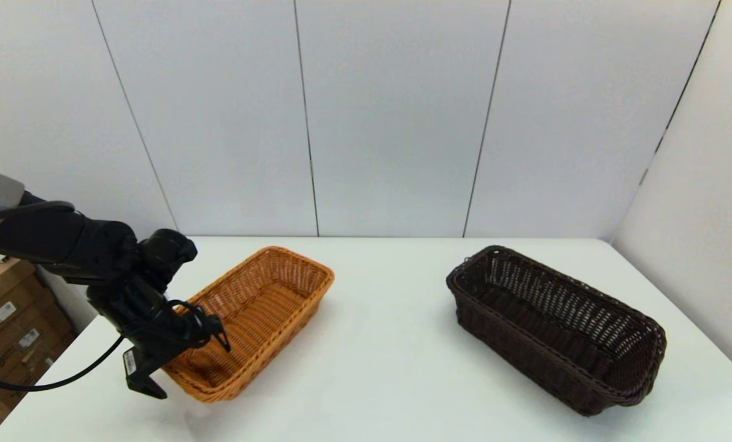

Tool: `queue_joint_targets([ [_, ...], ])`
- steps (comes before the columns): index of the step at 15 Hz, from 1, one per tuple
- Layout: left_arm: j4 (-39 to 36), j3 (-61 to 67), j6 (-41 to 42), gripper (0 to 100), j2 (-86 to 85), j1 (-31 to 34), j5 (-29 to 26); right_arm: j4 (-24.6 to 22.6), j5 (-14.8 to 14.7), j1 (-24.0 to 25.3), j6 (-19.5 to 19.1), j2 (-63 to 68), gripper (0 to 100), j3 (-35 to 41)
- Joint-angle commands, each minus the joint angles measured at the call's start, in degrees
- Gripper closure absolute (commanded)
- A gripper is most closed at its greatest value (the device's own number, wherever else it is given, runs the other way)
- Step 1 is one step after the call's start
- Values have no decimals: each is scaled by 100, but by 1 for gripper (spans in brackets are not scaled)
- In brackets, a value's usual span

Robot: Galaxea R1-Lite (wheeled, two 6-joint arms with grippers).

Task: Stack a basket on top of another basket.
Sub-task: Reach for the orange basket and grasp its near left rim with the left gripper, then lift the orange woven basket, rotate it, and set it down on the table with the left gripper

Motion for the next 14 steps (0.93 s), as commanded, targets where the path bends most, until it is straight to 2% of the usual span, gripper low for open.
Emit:
queue_joint_targets([
  [1, -28, -4, -38, 100, -27, 18, 5, -2, 0, 0, 0, -1, 0, 5],
  [8, -98, -39, -55, 100, -387, 18, -48, -2, 0, 0, 0, 7, 0, 5],
  [14, -98, -127, -29, 100, -756, 211, -602, -2, 0, 0, 0, 7, 0, -4],
])
